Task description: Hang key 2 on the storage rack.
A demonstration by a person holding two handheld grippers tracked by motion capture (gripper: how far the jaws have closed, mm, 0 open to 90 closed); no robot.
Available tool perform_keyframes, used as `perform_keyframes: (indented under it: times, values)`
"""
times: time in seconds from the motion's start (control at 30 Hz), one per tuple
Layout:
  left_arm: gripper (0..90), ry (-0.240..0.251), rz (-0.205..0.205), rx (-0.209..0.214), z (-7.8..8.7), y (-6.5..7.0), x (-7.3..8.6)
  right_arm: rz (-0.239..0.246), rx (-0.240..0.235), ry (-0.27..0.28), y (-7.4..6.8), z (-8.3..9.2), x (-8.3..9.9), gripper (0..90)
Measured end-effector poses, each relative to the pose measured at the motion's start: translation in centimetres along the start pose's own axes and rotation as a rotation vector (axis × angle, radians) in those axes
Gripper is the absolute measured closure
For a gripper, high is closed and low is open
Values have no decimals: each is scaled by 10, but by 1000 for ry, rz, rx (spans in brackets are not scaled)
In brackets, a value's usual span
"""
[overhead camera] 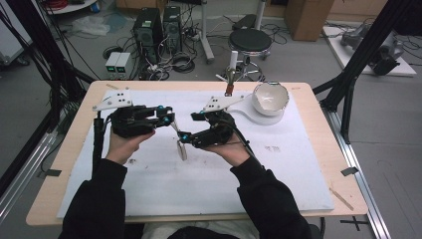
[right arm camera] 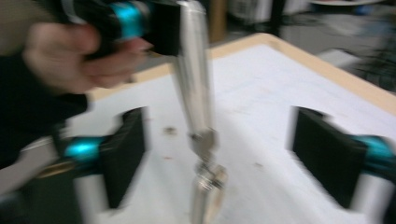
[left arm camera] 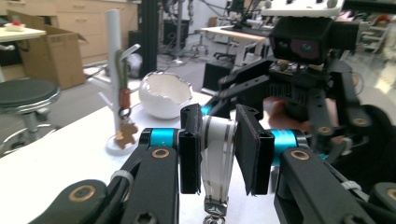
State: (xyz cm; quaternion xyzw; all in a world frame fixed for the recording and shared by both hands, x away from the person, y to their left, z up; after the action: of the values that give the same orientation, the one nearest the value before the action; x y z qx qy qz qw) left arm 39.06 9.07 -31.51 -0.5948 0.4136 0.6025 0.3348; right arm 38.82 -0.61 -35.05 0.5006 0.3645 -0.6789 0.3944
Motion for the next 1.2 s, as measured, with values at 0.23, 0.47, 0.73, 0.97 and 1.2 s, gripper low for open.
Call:
perform_keyframes:
  times: [0.23,0.47,0.73,0.97,1.2]
  values:
    - [715,-16,5,-48,-3,-11,5,2,85,-24,17,15,17,5]
    - [712,0,-28,-74,-3,-19,4,22,123,-61,32,36,41,5]
    - [712,-26,6,-164,-2,-41,8,-39,185,-54,54,70,66,5]
    - [712,-62,-20,-204,-8,-45,1,-46,246,-69,66,103,89,5]
    - [712,-85,-27,-225,-22,-45,-7,-40,273,-11,73,131,103,5]
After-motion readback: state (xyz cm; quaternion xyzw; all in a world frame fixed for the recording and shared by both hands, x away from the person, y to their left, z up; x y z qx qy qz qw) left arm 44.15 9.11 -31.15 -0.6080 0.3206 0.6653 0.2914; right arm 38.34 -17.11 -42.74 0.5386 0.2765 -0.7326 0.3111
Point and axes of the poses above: each handheld gripper's, and its own axes: z roughly backward along the jaws, x roughly out of its underside, y roughly to its right, the point moved 10 cm from there along -z, roughly forward along the jaws, and after that the axes turned 11 degrees about y, right-handed, at the moved point
